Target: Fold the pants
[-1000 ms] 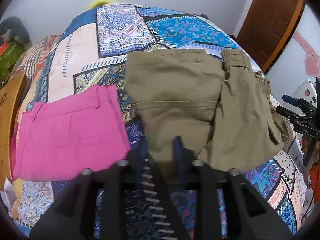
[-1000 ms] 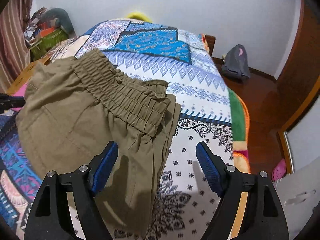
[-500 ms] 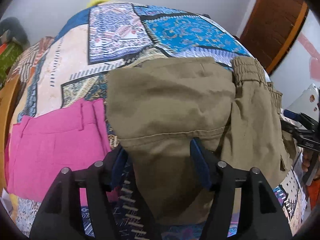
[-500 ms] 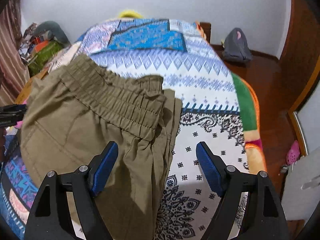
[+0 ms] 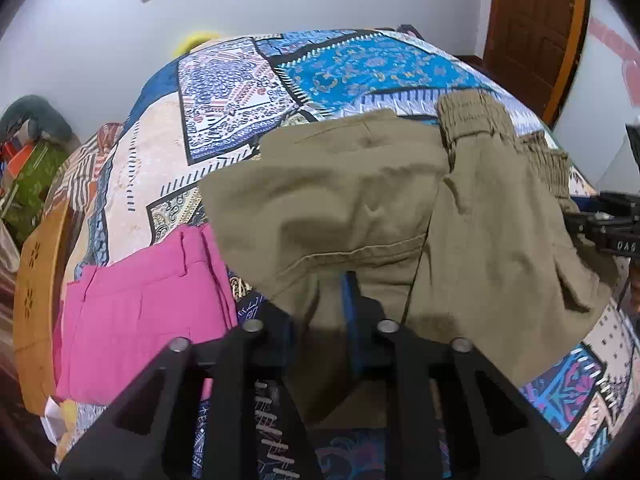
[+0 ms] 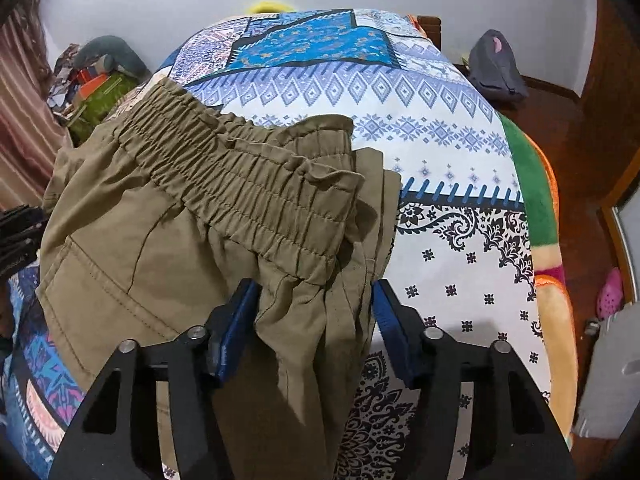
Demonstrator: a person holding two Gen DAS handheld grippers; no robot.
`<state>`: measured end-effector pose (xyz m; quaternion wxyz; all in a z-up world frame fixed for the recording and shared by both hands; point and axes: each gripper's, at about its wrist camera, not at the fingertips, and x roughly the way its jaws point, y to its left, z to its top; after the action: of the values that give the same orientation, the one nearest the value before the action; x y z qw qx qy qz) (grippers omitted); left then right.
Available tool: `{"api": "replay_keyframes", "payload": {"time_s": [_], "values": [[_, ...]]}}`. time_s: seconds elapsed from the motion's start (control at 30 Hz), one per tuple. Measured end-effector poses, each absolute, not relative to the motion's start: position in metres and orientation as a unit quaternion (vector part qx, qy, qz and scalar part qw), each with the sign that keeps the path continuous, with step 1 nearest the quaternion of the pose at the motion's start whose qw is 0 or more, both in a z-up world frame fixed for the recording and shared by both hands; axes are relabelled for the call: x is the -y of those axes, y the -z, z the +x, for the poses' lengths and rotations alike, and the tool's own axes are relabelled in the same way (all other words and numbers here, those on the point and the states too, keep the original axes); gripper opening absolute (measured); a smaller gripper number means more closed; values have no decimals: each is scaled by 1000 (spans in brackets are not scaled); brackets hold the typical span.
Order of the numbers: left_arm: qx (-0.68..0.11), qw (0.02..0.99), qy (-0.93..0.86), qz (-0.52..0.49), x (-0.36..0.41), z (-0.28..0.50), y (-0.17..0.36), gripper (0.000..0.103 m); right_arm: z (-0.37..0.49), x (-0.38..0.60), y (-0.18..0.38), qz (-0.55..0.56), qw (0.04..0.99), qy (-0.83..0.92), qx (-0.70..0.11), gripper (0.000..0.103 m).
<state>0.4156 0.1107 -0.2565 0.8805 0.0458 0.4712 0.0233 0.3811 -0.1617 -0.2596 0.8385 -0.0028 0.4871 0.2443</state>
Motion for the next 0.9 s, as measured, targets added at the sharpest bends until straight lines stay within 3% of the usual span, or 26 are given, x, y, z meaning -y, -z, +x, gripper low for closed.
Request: {"api": "replay_keyframes", "payload": {"time_s": [0.17,0.27,0.7,0.9], "values": [[-456,890,-14,25,-111,405,239,5,370,171,245,14,841,-255,-477,19],[-451,892,-4,18,-107,396,230,4,358,174,233,11,843,-263,-468,14],[-445,895,-12,-30,-125,327,185,3,323,144,197,6,831,-314,-459,12],[-468,882,-36,-45,-149,303,197,4,319,115,226,-19,817,-299,-493,26]]}}
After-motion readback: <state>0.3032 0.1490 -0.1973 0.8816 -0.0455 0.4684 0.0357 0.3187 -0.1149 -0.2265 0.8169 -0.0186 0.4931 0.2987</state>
